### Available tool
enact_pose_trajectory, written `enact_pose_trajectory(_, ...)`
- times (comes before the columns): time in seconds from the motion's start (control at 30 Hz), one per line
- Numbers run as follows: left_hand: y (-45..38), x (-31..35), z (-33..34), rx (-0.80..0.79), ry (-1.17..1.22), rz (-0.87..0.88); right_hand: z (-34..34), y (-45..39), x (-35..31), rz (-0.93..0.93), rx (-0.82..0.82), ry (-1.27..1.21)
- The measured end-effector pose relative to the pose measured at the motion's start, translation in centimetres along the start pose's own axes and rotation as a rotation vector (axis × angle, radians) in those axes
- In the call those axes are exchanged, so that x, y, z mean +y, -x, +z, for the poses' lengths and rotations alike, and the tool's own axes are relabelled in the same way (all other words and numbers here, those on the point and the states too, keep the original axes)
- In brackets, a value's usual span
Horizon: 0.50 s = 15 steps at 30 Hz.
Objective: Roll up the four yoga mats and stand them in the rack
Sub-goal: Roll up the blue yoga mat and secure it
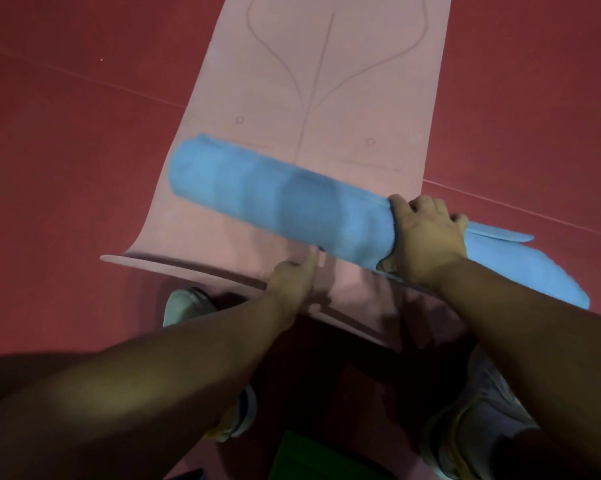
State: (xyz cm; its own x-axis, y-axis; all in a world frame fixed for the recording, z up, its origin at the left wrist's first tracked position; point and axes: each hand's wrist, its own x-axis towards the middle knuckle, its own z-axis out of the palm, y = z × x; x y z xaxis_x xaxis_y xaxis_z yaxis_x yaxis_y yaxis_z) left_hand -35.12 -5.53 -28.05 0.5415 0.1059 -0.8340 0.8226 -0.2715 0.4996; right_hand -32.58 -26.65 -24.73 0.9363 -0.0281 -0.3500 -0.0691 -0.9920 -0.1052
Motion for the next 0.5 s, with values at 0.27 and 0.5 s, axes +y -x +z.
enact_pose_trajectory(0.27,2.1,13.4,-0.8,-0.232,0.713,-0.053,-2.1,1.3,-1.7,0.155,0.232,-0.214)
enact_pose_trajectory(0.5,5.4,16.2,-0.8,-0.095,0.713,0.308,-6.7,2.0,-2.0,0.146,0.34,-0.491)
